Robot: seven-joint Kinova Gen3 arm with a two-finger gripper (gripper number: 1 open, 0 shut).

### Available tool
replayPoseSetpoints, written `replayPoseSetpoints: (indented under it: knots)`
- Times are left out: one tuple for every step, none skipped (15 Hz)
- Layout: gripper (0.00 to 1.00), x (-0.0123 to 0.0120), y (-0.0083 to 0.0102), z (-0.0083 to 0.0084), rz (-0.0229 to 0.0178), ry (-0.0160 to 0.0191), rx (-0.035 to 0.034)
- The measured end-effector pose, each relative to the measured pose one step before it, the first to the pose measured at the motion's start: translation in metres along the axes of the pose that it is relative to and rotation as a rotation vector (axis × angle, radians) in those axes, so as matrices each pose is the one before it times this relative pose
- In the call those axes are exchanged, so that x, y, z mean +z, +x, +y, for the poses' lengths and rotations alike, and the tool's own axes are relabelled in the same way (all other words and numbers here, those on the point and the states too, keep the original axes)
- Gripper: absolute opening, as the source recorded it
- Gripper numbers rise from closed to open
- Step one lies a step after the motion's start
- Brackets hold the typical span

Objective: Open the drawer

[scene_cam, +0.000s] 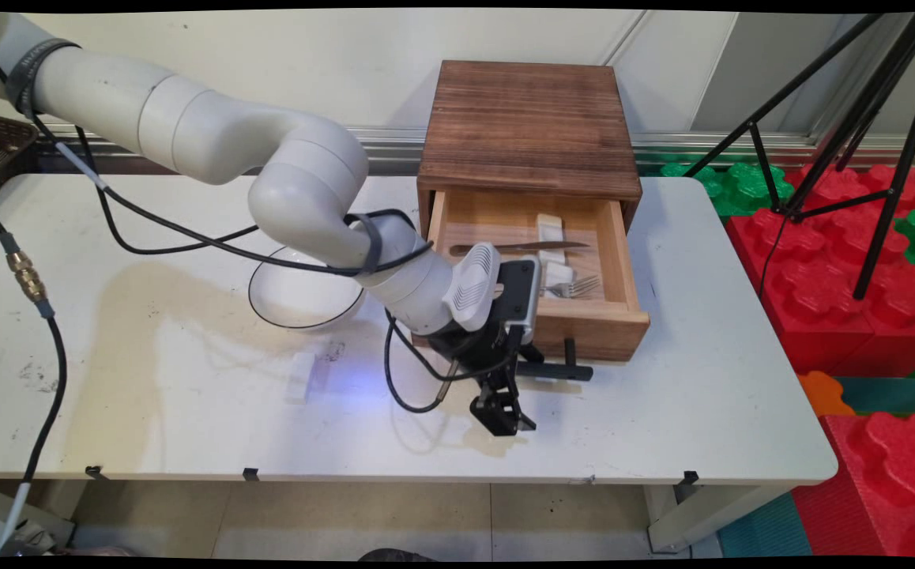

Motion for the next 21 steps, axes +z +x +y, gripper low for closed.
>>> replayPoseSetpoints:
  knots:
    - [1.00,-0.00017,0.00059,0.00282,0.00212,-0.00397,0.00140]
    - [1.00,-0.00012,0.00031,0.00180,0.00124,-0.00244,0.00041]
    - [1.00,-0.00027,0.00046,0.00272,0.00189,-0.00354,0.00085]
    - [1.00,-0.00011,0.00031,0.00181,0.00115,-0.00251,0.00099]
    - [1.00,-0.00022,0.00053,0.00267,0.00190,-0.00358,0.00112]
    - [1.00,-0.00011,0.00031,0.00172,0.00113,-0.00237,0.00039]
    - [1.00,-0.00024,0.00045,0.00269,0.00158,-0.00348,0.00083]
    - [1.00,-0.00014,0.00055,0.00309,0.00177,-0.00439,0.00093]
    - [1.00,-0.00020,0.00041,0.00264,0.00149,-0.00362,0.00044]
    - [1.00,-0.00019,0.00022,0.00176,0.00119,-0.00220,0.00011]
    - [1.00,-0.00018,0.00034,0.00306,0.00124,-0.00412,0.00039]
    - [1.00,-0.00012,0.00036,0.00248,0.00134,-0.00349,0.00066]
    - [1.00,-0.00011,0.00016,0.00157,0.00065,-0.00200,0.00063]
    - [1.00,-0.00016,0.00023,0.00237,0.00105,-0.00295,0.00062]
    - [1.00,-0.00008,0.00015,0.00150,0.00089,-0.00201,0.00006]
    - [1.00,-0.00012,0.00020,0.00230,0.00108,-0.00301,0.00083]
    - [1.00,-0.00009,0.00012,0.00146,0.00058,-0.00187,0.00077]
    - [1.00,-0.00010,0.00022,0.00226,0.00103,-0.00311,0.00073]
    - [1.00,-0.00011,0.00011,0.00144,0.00071,-0.00181,0.00053]
    - [1.00,-0.00010,0.00019,0.00227,0.00074,-0.00286,0.00042]
    - [1.00,-0.00014,0.00030,0.00252,0.00115,-0.00313,0.00028]
